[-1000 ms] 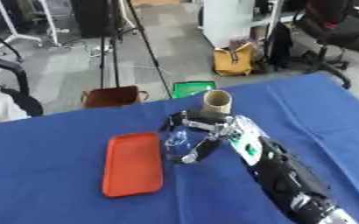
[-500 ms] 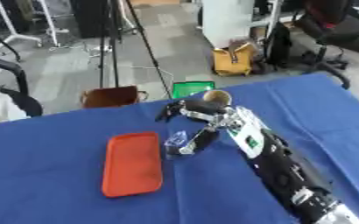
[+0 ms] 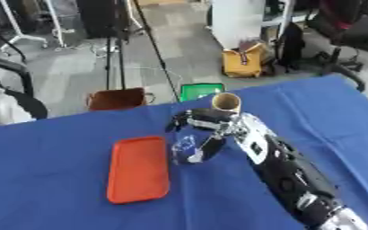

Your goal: Pick up objects on the table and place them in the box.

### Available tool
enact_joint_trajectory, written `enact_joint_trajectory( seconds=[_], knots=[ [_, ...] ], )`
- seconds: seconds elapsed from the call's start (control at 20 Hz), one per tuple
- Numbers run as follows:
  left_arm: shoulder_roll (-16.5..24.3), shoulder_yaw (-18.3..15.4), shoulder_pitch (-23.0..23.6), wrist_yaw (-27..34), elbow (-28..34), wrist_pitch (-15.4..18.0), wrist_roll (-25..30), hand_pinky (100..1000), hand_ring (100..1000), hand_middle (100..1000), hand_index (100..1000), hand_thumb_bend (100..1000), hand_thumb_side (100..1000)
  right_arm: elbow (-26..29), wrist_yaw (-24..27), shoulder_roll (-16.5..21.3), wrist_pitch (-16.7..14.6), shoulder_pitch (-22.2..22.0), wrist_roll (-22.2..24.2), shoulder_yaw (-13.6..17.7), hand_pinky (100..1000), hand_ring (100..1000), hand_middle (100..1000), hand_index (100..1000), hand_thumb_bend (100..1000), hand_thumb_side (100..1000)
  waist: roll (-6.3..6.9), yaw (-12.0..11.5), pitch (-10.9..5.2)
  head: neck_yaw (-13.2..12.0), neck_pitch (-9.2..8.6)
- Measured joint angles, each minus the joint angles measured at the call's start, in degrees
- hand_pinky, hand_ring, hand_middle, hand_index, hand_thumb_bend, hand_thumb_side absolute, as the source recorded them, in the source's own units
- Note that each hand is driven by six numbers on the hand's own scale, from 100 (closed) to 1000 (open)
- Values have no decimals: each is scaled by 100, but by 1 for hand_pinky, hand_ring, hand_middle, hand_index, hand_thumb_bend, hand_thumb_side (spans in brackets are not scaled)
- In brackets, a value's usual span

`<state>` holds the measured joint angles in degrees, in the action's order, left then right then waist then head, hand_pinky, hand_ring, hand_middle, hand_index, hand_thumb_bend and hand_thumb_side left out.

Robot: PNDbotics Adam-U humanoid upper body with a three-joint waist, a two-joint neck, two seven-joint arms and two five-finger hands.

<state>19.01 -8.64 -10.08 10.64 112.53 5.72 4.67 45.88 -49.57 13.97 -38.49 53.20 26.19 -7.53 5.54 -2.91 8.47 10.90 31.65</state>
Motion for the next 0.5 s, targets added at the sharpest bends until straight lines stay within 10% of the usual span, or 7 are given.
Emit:
enact_joint_trajectory(
  seconds=[0.5],
  knots=[
    [-89,4,-48,0,47,19,23,557,857,798,888,660,411,-361,-818,124,-104,78,-240,145,810,791,800,869,482,225,101,-110,172,58,-156]
  ],
)
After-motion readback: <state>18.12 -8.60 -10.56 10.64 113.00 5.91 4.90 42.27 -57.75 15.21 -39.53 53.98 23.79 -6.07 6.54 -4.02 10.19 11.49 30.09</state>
